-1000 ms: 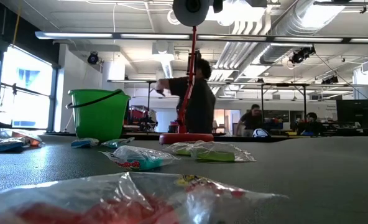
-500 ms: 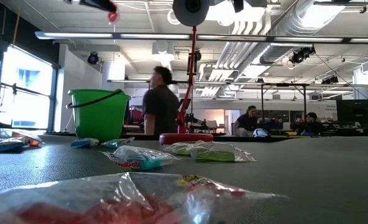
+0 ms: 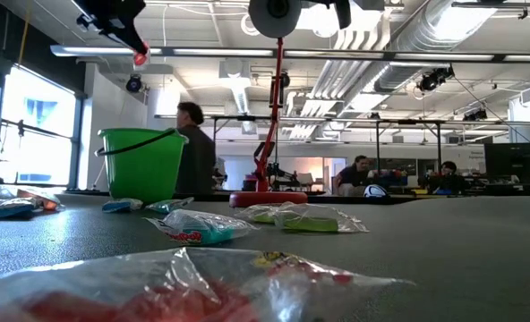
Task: Sort candy
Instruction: Put the red gummy into the green bucket
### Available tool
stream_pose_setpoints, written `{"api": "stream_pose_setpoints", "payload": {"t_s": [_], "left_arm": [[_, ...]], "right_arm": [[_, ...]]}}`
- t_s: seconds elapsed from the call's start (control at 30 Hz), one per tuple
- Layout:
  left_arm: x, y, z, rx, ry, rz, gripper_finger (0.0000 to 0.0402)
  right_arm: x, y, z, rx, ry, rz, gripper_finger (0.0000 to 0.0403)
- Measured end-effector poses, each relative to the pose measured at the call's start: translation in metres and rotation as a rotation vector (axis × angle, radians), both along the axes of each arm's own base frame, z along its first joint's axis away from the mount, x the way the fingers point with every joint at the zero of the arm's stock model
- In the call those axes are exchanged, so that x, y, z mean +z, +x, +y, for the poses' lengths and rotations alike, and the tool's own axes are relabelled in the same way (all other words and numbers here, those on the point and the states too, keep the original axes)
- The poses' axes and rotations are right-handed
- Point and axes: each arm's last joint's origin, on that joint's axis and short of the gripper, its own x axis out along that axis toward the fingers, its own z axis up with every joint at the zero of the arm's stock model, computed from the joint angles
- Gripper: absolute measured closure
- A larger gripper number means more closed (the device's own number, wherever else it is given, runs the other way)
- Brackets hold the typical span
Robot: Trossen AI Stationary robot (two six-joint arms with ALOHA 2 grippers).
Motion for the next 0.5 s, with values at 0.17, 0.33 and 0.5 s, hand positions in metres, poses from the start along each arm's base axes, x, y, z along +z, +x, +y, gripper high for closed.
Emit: {"api": "stream_pose_setpoints", "payload": {"t_s": [0.17, 0.33, 0.5], "left_arm": [[-0.007, 0.002, 0.022, 0.039, -0.065, 0.034, 0.0397], [-0.018, 0.01, 0.039, -0.074, -0.213, 0.024, 0.0397], [-0.029, 0.016, 0.054, -0.06, -0.268, 0.066, 0.0392]], "right_arm": [[0.0, 0.0, 0.0, -0.003, 0.024, -0.006, 0.0236], [-0.004, -0.001, 0.001, -0.004, 0.039, 0.024, 0.0236], [-0.01, -0.002, 0.001, -0.009, 0.06, 0.084, 0.0236]]}}
